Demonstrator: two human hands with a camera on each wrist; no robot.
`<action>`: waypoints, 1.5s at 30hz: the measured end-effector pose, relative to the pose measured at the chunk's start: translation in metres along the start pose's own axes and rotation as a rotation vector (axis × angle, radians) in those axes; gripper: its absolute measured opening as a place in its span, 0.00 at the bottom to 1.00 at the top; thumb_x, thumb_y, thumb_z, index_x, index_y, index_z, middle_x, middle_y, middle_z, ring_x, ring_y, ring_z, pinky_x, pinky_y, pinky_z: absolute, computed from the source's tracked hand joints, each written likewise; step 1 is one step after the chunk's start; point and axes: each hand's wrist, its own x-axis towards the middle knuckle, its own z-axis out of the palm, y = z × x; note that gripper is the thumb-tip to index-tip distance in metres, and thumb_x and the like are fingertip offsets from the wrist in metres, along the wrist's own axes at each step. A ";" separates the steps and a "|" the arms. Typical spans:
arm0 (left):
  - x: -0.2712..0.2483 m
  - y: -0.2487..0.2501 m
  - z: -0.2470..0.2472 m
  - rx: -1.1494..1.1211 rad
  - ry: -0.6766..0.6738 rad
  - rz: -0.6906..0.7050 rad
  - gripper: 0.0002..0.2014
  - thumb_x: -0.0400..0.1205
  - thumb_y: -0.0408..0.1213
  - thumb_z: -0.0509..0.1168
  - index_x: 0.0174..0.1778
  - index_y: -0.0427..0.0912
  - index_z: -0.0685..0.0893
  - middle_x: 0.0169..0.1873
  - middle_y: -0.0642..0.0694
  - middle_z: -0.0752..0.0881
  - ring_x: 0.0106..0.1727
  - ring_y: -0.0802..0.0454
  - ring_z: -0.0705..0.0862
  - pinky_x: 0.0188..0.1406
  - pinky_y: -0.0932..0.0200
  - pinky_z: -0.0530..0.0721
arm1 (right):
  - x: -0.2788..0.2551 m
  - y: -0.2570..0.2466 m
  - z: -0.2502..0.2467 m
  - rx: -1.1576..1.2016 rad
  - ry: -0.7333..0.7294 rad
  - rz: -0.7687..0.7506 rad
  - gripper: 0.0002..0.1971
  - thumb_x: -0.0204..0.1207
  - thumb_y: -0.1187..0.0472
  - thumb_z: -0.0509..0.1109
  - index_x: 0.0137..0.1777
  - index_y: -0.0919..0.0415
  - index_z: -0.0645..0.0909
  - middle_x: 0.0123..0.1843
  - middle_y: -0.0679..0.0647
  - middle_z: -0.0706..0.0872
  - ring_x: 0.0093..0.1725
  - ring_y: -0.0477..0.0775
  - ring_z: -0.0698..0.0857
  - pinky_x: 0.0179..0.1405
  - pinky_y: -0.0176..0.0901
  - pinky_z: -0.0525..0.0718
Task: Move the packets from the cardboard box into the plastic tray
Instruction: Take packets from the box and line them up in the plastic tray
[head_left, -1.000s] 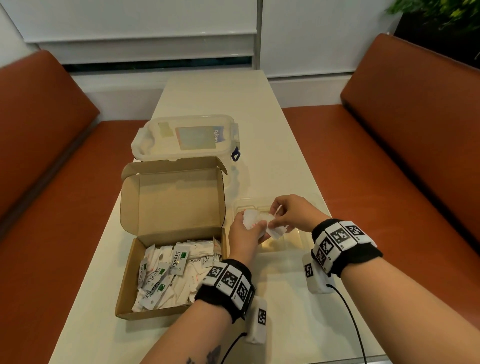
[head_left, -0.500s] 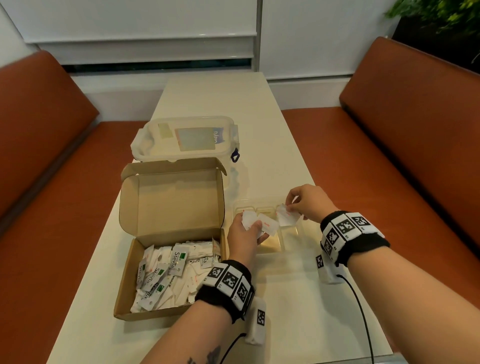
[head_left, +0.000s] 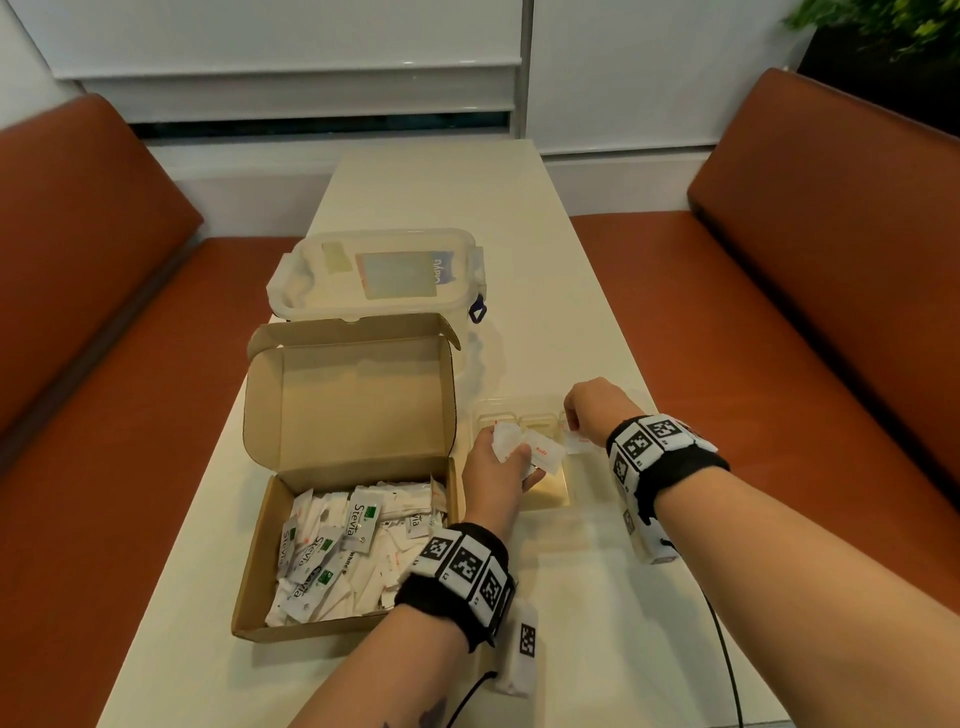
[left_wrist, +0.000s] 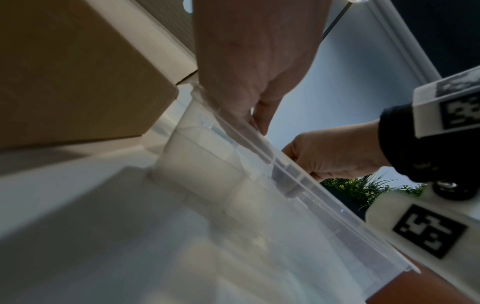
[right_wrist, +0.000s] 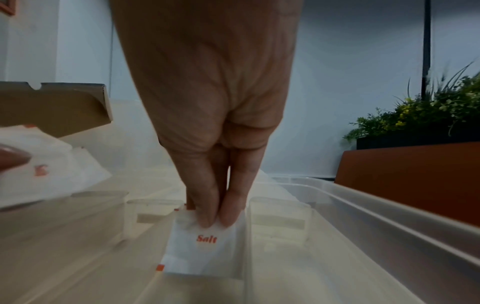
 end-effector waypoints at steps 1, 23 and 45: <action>0.000 0.000 0.000 0.004 -0.006 0.003 0.13 0.83 0.25 0.60 0.61 0.43 0.75 0.61 0.39 0.80 0.61 0.42 0.83 0.43 0.60 0.90 | 0.001 -0.001 0.000 -0.009 -0.011 0.002 0.14 0.76 0.75 0.61 0.55 0.68 0.85 0.56 0.63 0.87 0.55 0.63 0.86 0.51 0.43 0.81; 0.001 -0.002 0.001 0.064 0.023 0.024 0.11 0.83 0.26 0.60 0.58 0.42 0.77 0.60 0.38 0.81 0.58 0.44 0.84 0.44 0.57 0.90 | -0.011 0.001 0.001 0.251 0.128 -0.091 0.08 0.79 0.60 0.66 0.47 0.63 0.85 0.46 0.56 0.87 0.43 0.54 0.84 0.41 0.40 0.79; 0.001 -0.001 0.002 -0.089 0.015 0.004 0.20 0.83 0.22 0.58 0.64 0.49 0.69 0.44 0.39 0.84 0.39 0.51 0.84 0.34 0.66 0.88 | -0.015 0.014 0.000 0.199 0.081 0.046 0.09 0.77 0.70 0.66 0.51 0.64 0.88 0.52 0.61 0.88 0.50 0.61 0.88 0.53 0.47 0.86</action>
